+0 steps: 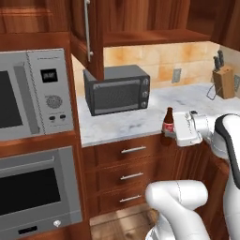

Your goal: Pick the water bottle, water bottle, bottled drink from the counter and place them in the open cabinet.

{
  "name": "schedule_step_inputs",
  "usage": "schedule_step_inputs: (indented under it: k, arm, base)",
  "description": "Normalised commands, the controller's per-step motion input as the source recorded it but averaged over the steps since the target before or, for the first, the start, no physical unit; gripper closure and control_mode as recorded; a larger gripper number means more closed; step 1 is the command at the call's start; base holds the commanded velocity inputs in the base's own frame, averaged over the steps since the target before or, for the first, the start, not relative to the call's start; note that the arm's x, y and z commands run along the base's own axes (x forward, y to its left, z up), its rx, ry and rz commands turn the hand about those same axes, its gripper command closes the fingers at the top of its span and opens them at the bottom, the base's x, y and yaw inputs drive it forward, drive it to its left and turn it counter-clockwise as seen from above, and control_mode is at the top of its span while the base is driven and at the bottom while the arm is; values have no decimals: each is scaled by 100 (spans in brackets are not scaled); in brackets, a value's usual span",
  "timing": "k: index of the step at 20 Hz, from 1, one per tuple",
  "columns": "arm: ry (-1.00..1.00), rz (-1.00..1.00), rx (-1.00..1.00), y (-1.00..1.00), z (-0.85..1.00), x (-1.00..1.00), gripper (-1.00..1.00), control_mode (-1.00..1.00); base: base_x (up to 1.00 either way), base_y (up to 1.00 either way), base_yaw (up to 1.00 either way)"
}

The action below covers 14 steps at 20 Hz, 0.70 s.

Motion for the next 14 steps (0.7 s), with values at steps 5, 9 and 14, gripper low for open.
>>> schedule_step_inputs:
  k: [5,9,14]
  arm:
    - [0,0,0,0,0,0,100,100]
    - [0,0,0,0,0,0,100,100]
    - [0,0,0,0,0,0,100,100]
  base:
    - [63,-40,12]
    - [67,-34,14]
    - [68,-32,12]
